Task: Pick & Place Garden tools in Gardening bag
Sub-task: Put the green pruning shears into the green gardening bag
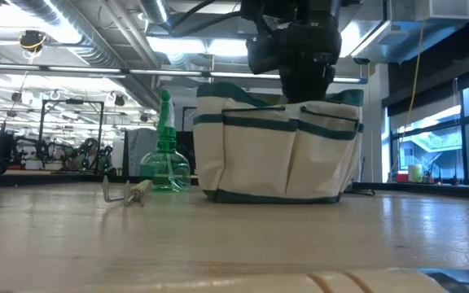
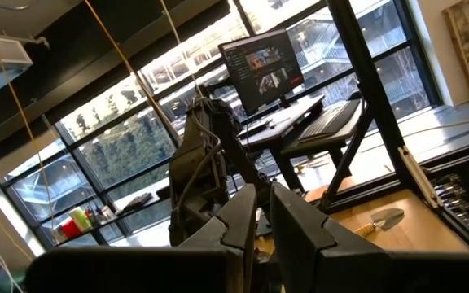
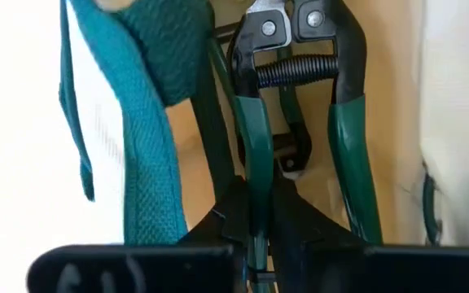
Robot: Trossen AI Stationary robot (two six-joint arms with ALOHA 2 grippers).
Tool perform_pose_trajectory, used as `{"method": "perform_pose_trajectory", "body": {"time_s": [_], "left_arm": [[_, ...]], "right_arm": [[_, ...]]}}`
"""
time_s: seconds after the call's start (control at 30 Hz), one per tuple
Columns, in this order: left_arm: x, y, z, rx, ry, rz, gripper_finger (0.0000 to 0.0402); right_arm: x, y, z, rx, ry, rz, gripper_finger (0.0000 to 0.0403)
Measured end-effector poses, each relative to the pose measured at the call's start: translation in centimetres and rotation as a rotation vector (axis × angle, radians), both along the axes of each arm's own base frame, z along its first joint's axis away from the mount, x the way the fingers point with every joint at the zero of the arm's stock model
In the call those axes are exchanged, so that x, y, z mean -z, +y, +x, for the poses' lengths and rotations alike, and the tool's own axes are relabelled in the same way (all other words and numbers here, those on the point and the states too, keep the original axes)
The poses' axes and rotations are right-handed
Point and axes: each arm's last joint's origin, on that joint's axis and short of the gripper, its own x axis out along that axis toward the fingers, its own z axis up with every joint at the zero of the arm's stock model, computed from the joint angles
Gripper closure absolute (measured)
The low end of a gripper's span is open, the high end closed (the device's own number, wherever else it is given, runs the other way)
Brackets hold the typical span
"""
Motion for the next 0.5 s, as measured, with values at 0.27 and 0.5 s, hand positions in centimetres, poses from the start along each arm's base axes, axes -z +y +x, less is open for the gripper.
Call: {"method": "perform_pose_trajectory", "body": {"time_s": [0.27,0.5], "left_arm": [[0.0,0.0,0.0,0.000,0.000,-0.001,0.0368],[0.0,0.0,0.0,0.000,-0.001,-0.005,0.0369]], "right_arm": [[0.8,-0.3,0.2,-0.014,0.030,-0.005,0.0380],[2.8,-0.8,0.6,0.058,0.106,0.022,0.0380]]}}
